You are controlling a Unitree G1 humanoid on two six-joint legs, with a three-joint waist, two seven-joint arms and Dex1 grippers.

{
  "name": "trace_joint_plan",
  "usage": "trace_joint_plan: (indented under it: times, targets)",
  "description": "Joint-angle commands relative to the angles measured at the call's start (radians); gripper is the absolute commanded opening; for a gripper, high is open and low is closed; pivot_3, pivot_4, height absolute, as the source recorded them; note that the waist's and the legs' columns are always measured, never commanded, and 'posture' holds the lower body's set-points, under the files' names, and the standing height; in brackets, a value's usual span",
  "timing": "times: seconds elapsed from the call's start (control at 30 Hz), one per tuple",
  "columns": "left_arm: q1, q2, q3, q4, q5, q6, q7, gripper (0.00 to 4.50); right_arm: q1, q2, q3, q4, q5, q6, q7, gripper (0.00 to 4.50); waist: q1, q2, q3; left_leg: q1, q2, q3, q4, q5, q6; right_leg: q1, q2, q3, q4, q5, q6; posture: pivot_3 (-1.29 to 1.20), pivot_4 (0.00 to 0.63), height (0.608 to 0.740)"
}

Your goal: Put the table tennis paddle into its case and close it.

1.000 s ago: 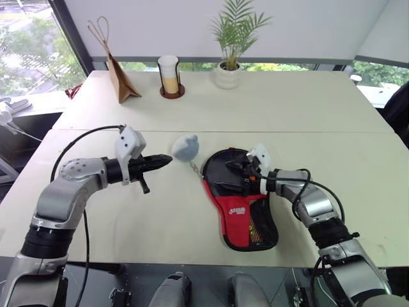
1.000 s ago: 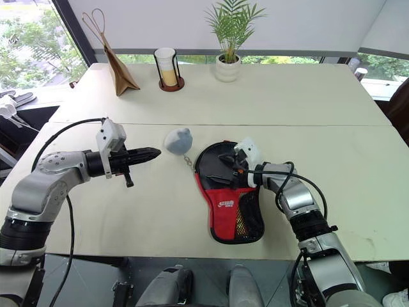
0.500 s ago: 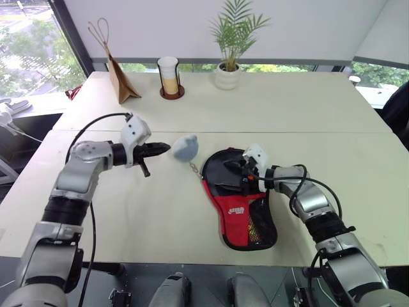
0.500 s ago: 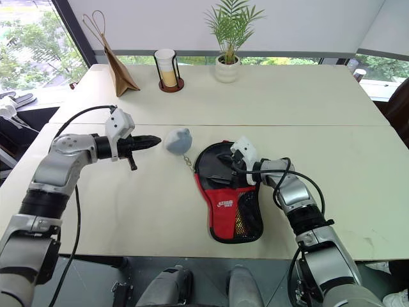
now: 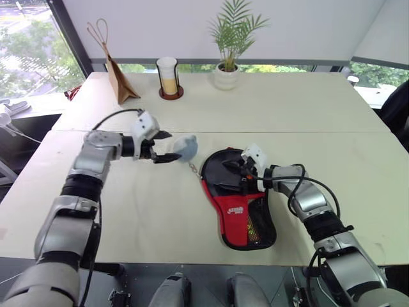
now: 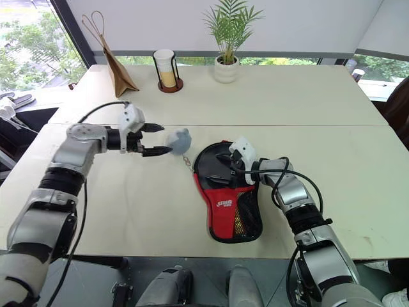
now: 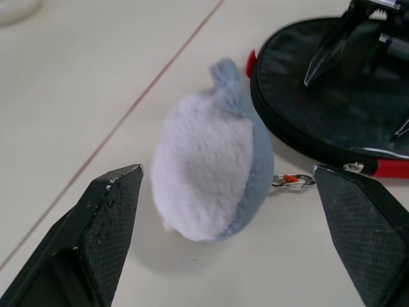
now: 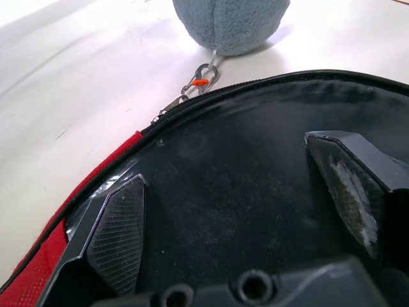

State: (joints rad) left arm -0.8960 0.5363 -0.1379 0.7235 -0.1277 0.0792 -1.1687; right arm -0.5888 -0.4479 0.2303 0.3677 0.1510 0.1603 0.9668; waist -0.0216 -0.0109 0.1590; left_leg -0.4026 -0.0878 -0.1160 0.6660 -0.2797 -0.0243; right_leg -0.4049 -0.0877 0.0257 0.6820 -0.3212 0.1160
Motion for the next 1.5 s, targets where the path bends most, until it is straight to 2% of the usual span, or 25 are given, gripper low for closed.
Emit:
trace_joint_plan:
  times: [0.03, 0.27, 0.3, 0.37, 0.6, 0.63, 0.93, 1.2, 1.5]
  targets:
    - [-0.064, -0.025, -0.011, 0.094, 0.06, -0.089, 0.05, 4.46, 0.034, 0.005, 0.031, 0.033, -0.06, 0.02, -0.024, 4.5, 0.0, 0.0, 0.0, 0.0, 0.0, 0.0, 0.0, 0.0, 0.0, 0.0, 0.0, 0.0, 0.0, 0.0, 0.0, 0.0, 0.15, 0.74]
    - [-0.155, -0.088, -0.019, 0.311, 0.136, -0.183, 0.111, 4.46, 0.047, 0.003, 0.037, 0.007, -0.067, 0.029, -0.022, 4.5, -0.001, -0.001, -0.001, 0.0, 0.0, 0.0, 0.0, 0.0, 0.0, 0.0, 0.0, 0.0, 0.001, 0.0, 0.0, 0.0, 0.15, 0.74]
    - [-0.166, -0.093, -0.02, 0.333, 0.145, -0.19, 0.114, 4.22, 0.049, 0.003, 0.039, 0.002, -0.068, 0.031, -0.022, 4.5, -0.001, -0.001, -0.001, 0.0, 0.0, 0.0, 0.0, 0.0, 0.0, 0.0, 0.0, 0.0, 0.001, 0.0, 0.0, 0.0, 0.15, 0.74]
    - [-0.183, -0.1, -0.021, 0.368, 0.158, -0.205, 0.114, 3.59, 0.053, 0.004, 0.041, -0.009, -0.069, 0.036, -0.024, 4.5, -0.001, -0.001, -0.001, 0.0, 0.0, 0.0, 0.0, 0.0, 0.0, 0.0, 0.0, 0.0, 0.001, 0.0, 0.0, 0.0, 0.15, 0.74]
    - [-0.229, -0.122, -0.028, 0.457, 0.209, -0.25, 0.149, 0.21, 0.065, 0.01, 0.047, -0.04, -0.071, 0.053, -0.031, 4.5, -0.001, -0.001, -0.001, 0.0, 0.0, 0.0, 0.0, 0.0, 0.0, -0.001, 0.0, -0.001, 0.001, 0.0, 0.0, 0.0, 0.15, 0.74]
    - [-0.237, -0.125, -0.026, 0.466, 0.213, -0.252, 0.154, 0.05, 0.067, 0.01, 0.047, -0.044, -0.071, 0.055, -0.031, 4.5, -0.001, -0.001, -0.001, 0.0, 0.0, 0.0, 0.0, 0.0, 0.0, -0.001, 0.0, -0.001, 0.001, 0.0, 0.0, 0.0, 0.15, 0.74]
    - [-0.305, -0.181, -0.026, 0.544, 0.272, -0.303, 0.302, 0.05, 0.093, 0.014, 0.061, -0.086, -0.07, 0.096, -0.031, 4.5, 0.001, -0.002, -0.001, 0.0, 0.0, 0.0, 0.0, 0.0, 0.0, 0.0, 0.0, -0.001, 0.001, 0.0, 0.0, 0.0, 0.15, 0.74]
    - [-0.372, -0.263, -0.042, 0.594, 0.357, -0.34, 0.531, 0.05, 0.098, 0.017, 0.076, -0.108, -0.078, 0.162, -0.034, 4.5, 0.001, -0.002, -0.002, 0.0, -0.001, 0.0, 0.0, 0.0, 0.0, -0.001, 0.0, -0.001, 0.001, 0.0, 0.0, 0.0, 0.15, 0.74]
    - [-0.438, -0.375, -0.044, 0.625, 0.413, -0.33, 0.676, 0.05, 0.115, 0.022, 0.095, -0.128, -0.115, 0.24, -0.088, 4.5, 0.001, -0.003, -0.002, -0.001, -0.001, 0.001, 0.0, 0.0, 0.0, -0.002, 0.0, -0.001, 0.001, 0.0, 0.0, 0.0, 0.15, 0.74]
